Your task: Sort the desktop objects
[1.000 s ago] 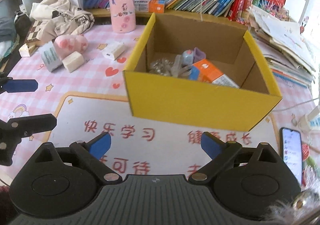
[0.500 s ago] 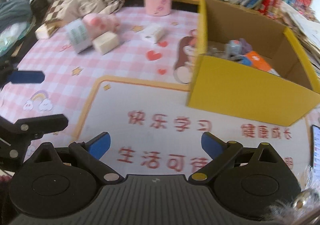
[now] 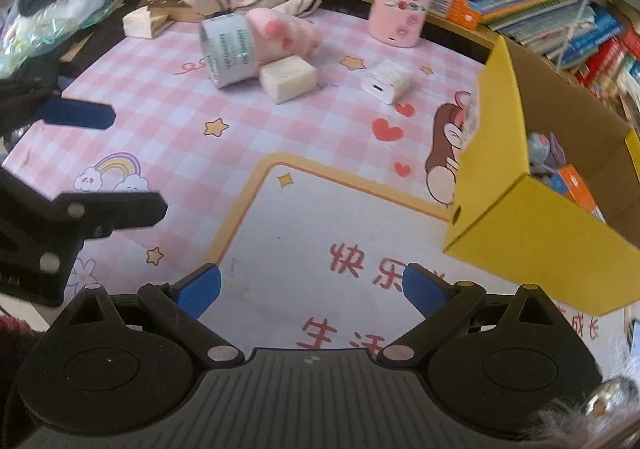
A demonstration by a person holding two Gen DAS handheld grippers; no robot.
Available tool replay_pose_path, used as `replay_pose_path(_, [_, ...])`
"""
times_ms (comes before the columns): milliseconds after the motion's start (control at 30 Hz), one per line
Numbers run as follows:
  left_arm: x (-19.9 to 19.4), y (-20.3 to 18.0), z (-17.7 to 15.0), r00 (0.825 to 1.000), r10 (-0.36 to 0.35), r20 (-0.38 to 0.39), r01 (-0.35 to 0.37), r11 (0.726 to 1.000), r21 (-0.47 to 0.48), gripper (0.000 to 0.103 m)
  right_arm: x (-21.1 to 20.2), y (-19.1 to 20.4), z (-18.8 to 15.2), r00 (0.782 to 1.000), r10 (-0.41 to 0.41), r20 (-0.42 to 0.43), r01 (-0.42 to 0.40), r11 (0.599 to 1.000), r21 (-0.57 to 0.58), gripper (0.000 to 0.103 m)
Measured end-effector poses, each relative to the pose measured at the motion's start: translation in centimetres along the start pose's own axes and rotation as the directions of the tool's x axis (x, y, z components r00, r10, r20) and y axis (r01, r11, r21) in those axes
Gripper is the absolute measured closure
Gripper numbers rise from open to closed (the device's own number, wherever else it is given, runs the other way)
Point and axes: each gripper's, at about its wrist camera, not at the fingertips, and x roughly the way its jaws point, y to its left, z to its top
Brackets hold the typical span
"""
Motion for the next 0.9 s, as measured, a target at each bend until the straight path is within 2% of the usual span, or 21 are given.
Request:
replay_pose_path(433, [0.4, 2.6, 1.0, 0.998, 0.03, 0.05, -0.028, 0.999, -0.037, 0.008, 0.4, 0.3, 2.3, 0.999, -0.04, 0.023, 0.041, 0.998, -0.041, 0.005])
replay_pose_path(633, [1.0, 3.9, 1.3, 0.997, 0.05, 0.06, -0.047, 0.998, -0.05, 0.005, 1.0, 0.0, 3.3, 0.998, -0.053, 0.032, 0.055, 0.998, -0.044, 0.004])
replay_pose_path(900, [2.3, 5.7, 1.6, 0.997, 0.066, 0.051, -0.059, 0.992, -0.114, 0.004, 2.6, -0.5, 5.9, 0.996, -0.071, 0.058, 0.074, 0.996, -0.043, 0.004])
